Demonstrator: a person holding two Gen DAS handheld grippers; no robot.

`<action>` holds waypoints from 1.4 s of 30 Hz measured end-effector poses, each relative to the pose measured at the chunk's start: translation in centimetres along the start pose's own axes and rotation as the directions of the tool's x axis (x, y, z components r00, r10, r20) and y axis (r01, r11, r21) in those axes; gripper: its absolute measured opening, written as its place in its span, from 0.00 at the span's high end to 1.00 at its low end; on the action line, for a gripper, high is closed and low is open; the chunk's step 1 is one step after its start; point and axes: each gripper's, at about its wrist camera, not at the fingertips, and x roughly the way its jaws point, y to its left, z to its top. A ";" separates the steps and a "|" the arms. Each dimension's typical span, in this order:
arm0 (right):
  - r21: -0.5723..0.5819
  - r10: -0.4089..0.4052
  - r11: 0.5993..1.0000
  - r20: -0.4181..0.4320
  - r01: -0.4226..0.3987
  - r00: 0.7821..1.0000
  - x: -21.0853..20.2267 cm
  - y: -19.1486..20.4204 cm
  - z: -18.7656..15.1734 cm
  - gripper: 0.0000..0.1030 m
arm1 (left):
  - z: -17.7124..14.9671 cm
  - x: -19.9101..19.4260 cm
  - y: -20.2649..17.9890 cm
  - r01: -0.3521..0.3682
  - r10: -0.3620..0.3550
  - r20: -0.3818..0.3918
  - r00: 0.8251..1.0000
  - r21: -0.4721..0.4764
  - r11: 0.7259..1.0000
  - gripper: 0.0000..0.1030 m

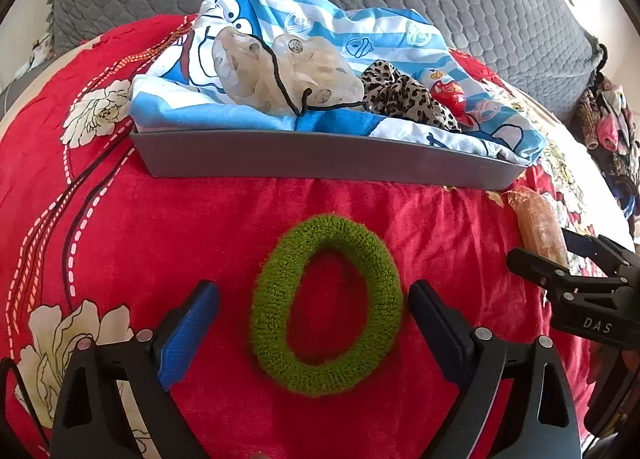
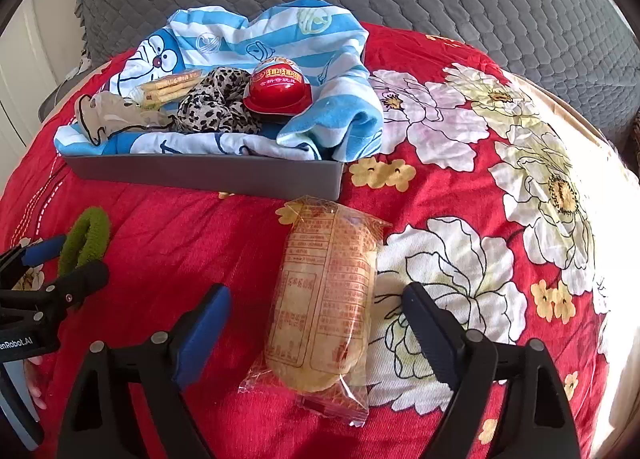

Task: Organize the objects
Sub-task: 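Close left gripper on green scrunchie while right gripper closes on wrapped snack bar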

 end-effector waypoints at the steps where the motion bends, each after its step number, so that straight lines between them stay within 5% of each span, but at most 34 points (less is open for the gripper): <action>1: -0.002 0.000 1.000 0.000 0.000 1.000 0.0 0.0 0.0 0.19 | 0.0 0.0 0.0 0.000 0.000 -0.001 1.000 0.001 1.000 0.08; 5: -0.009 0.003 1.000 -0.002 -0.003 1.000 0.1 0.1 0.0 0.22 | -0.1 -0.1 0.0 -0.003 0.003 -0.005 1.000 0.011 1.000 0.21; 17: -0.013 0.003 1.000 -0.004 -0.003 1.000 0.1 0.2 0.0 0.28 | -0.3 -0.2 -0.2 0.013 -0.013 -0.009 1.000 0.028 1.000 0.30; 42: -0.029 0.036 0.999 -0.021 -0.036 0.999 -0.1 0.3 0.0 0.56 | -0.2 -0.9 -1.1 0.074 -0.073 -0.022 0.997 0.052 0.996 0.67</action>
